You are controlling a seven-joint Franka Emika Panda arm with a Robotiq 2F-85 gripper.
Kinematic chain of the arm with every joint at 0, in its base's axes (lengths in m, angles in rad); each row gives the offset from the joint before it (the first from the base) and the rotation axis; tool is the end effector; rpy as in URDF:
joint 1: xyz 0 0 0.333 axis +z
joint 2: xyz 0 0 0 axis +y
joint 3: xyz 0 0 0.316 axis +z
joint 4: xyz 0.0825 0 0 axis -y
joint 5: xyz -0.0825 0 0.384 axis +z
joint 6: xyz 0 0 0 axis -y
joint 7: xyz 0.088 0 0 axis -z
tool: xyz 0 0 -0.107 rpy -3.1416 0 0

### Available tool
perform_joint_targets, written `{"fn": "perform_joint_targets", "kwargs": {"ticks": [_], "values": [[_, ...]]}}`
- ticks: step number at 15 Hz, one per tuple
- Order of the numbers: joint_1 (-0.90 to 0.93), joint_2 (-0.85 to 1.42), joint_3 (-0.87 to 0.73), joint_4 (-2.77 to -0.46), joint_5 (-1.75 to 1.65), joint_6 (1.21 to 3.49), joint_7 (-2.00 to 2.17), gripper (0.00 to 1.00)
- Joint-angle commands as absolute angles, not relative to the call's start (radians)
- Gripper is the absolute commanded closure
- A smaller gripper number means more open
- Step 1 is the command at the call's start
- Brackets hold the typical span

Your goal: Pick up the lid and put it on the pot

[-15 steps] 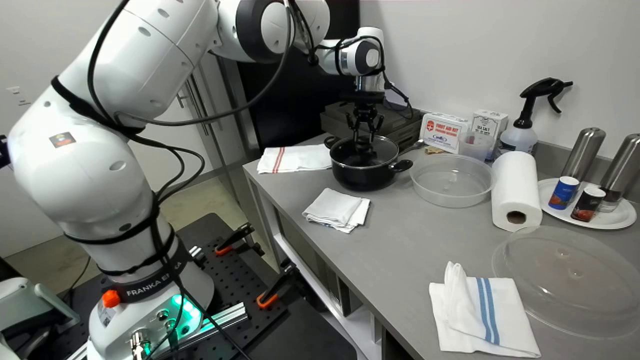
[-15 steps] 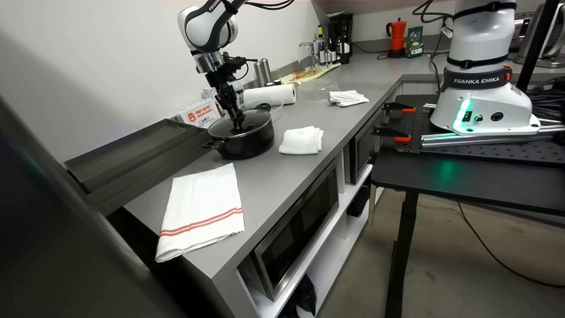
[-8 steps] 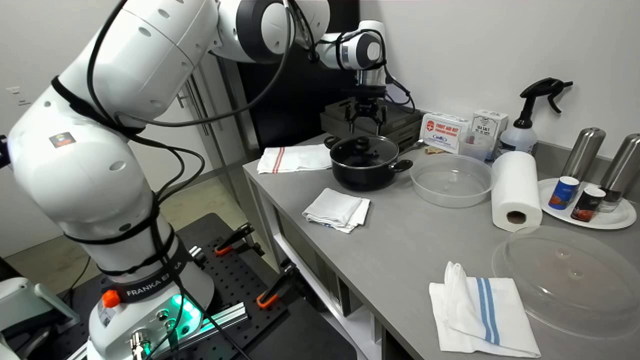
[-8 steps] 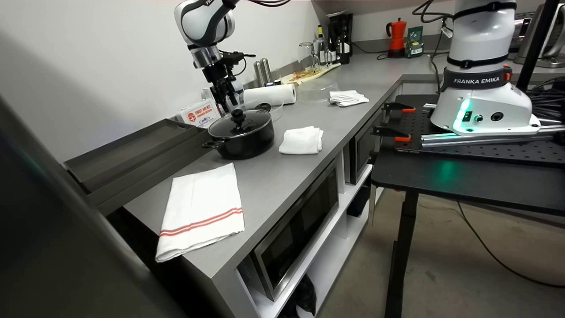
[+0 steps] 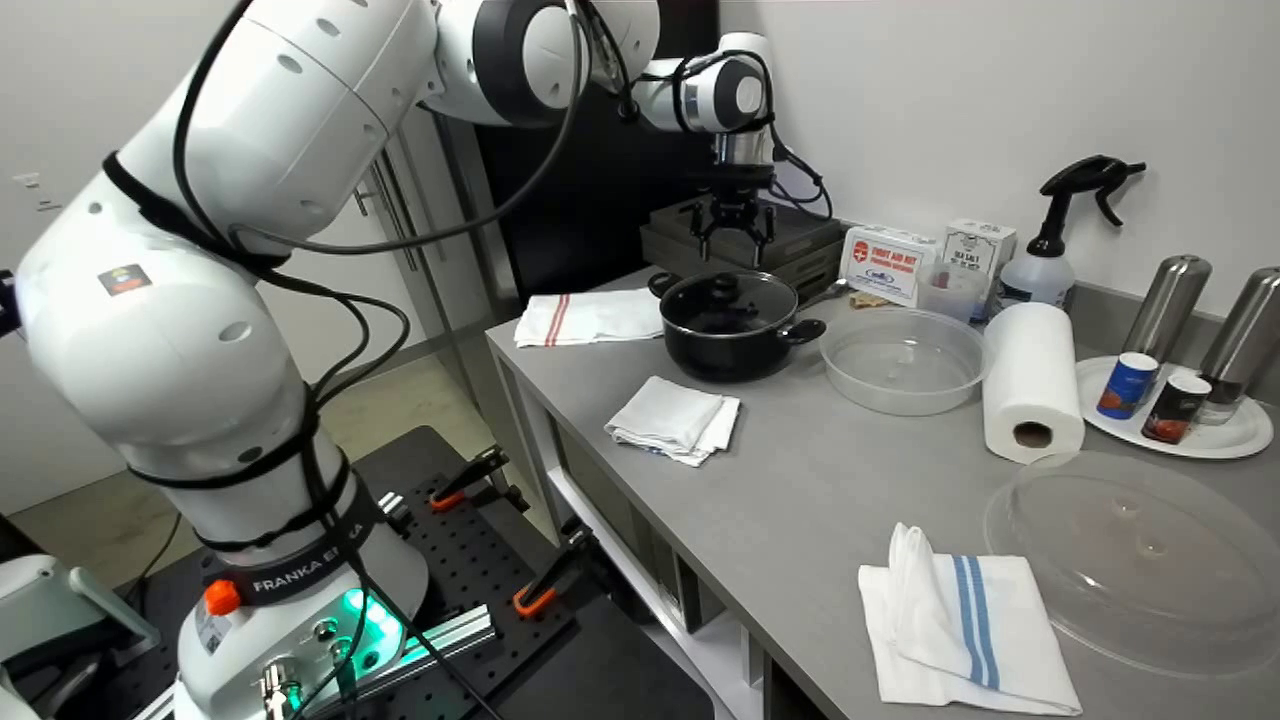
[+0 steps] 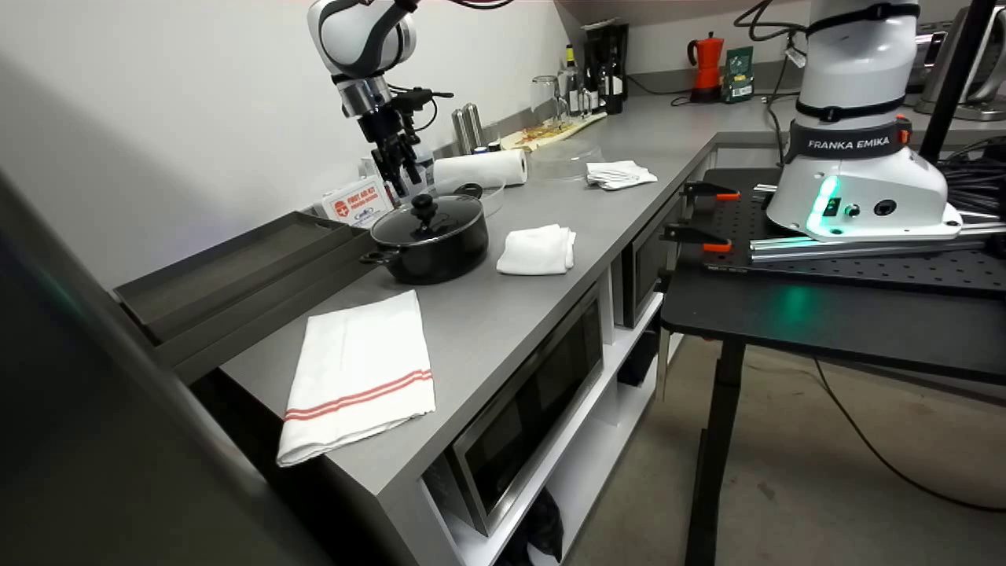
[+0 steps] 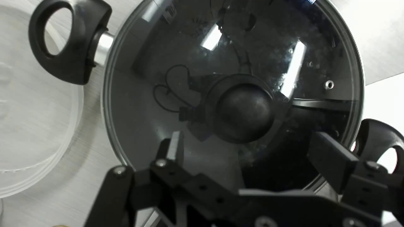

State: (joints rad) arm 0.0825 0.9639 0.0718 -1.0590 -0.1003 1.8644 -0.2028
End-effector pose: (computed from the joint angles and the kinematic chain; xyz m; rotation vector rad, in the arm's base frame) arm 0.7528 0.0916 0.2333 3.0513 0.5671 -0.2445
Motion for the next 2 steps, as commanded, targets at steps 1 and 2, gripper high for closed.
{"fn": "perform_joint_targets", "kwargs": {"ticks": [1,2], "values": [[0.086,0.966,0.067,-1.053,-0.096,1.860,-0.204,0.00],[0.086,0.966,0.067,-1.053,-0.096,1.860,-0.204,0.00]]}}
